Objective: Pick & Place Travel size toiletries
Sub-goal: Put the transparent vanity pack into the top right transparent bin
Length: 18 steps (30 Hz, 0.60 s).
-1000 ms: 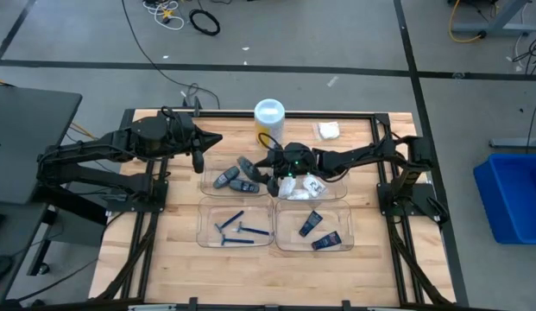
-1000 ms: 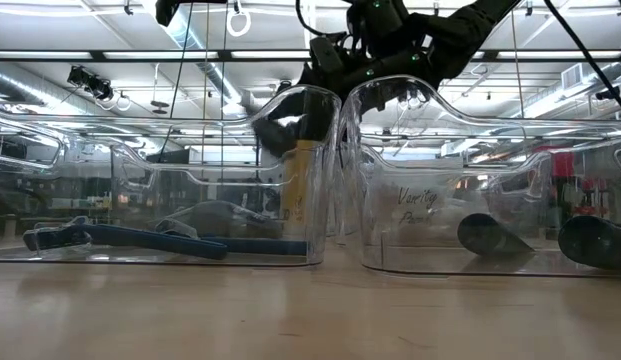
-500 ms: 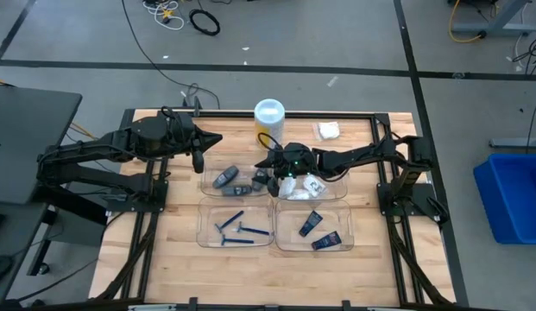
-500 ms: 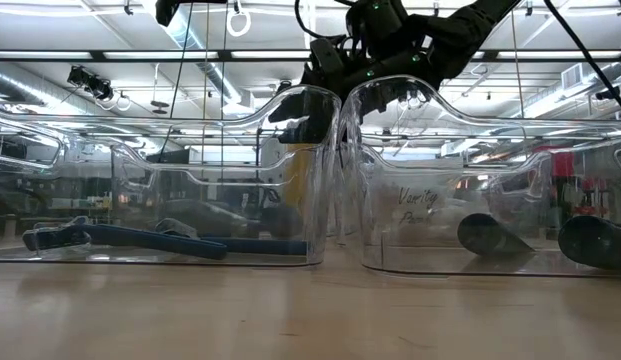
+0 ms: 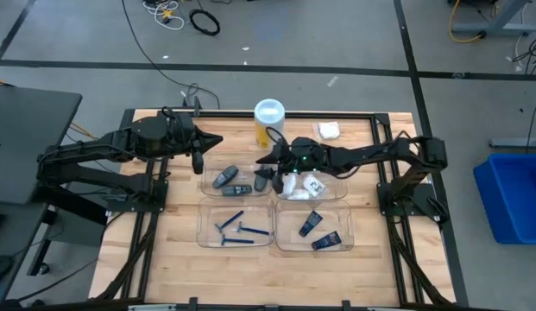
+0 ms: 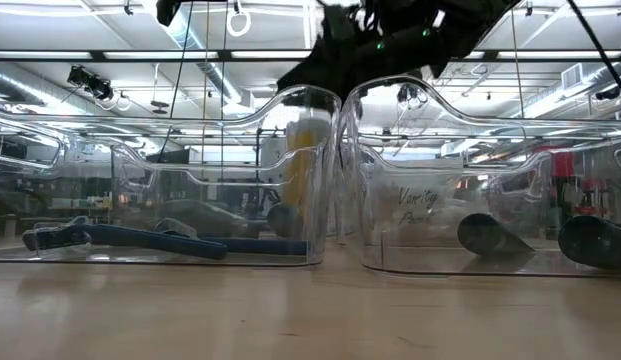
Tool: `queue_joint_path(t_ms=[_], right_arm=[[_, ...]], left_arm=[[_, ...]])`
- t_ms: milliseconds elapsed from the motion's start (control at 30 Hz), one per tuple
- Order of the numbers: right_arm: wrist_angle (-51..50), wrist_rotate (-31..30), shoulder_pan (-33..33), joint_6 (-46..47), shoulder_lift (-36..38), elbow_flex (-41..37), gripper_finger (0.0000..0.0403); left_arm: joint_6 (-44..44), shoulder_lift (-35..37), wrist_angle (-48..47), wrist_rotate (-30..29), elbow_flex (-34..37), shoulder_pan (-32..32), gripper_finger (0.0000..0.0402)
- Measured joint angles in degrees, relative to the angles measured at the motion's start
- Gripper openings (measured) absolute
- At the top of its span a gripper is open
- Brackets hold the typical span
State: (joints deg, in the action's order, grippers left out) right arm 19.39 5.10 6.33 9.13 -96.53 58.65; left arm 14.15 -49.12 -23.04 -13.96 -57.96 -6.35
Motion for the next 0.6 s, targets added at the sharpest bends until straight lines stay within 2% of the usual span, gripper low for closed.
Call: queue_joint_path(t_ms=[367, 600], right_arm=[[-4.5, -0.4, 0.7, -1.3, 7.2, 0.0, 0.0145], [-9.8, -0.5, 1.5, -6.7, 10.5, 0.0, 0.0139]], left_arm=[[0.0, 0.0, 0.0, 0.3, 0.0, 0.0, 0.0022], [0.0, 0.0, 0.0, 0.3, 0.0, 0.0, 0.0022]])
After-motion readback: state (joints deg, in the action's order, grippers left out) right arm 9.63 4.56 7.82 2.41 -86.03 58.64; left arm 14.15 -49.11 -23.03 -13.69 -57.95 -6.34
